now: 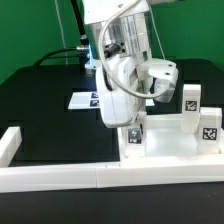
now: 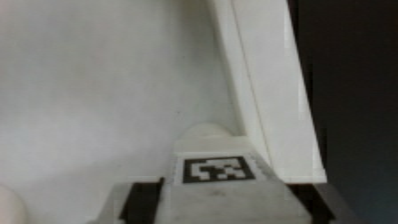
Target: Assemble square table
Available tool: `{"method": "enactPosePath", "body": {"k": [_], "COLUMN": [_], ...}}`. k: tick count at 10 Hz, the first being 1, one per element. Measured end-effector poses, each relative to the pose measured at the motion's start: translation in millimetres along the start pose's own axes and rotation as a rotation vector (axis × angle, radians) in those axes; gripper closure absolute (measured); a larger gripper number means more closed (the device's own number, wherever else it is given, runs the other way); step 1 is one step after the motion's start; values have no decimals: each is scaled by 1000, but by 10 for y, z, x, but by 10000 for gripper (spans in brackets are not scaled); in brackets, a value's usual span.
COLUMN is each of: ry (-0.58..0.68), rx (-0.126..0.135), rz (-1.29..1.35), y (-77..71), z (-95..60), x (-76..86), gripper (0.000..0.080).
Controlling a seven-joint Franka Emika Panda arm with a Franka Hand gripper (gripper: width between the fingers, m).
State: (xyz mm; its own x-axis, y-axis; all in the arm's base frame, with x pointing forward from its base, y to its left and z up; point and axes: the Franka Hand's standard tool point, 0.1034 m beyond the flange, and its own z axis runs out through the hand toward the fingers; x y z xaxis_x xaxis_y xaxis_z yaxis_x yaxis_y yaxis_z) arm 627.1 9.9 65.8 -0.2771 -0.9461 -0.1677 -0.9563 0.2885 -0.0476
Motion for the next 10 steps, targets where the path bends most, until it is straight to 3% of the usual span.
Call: {"method": "enactPosePath", "body": {"k": [7,8,9,10], "ry": [27,27,26,20], "rx": [-3,-3,-3,1], "rz": [196,193,187,167], "y": [24,24,25,31], "z": [-1,-1,-7,-63], "x": [29,28,20,-20], "gripper": [501,312,312,181]}}
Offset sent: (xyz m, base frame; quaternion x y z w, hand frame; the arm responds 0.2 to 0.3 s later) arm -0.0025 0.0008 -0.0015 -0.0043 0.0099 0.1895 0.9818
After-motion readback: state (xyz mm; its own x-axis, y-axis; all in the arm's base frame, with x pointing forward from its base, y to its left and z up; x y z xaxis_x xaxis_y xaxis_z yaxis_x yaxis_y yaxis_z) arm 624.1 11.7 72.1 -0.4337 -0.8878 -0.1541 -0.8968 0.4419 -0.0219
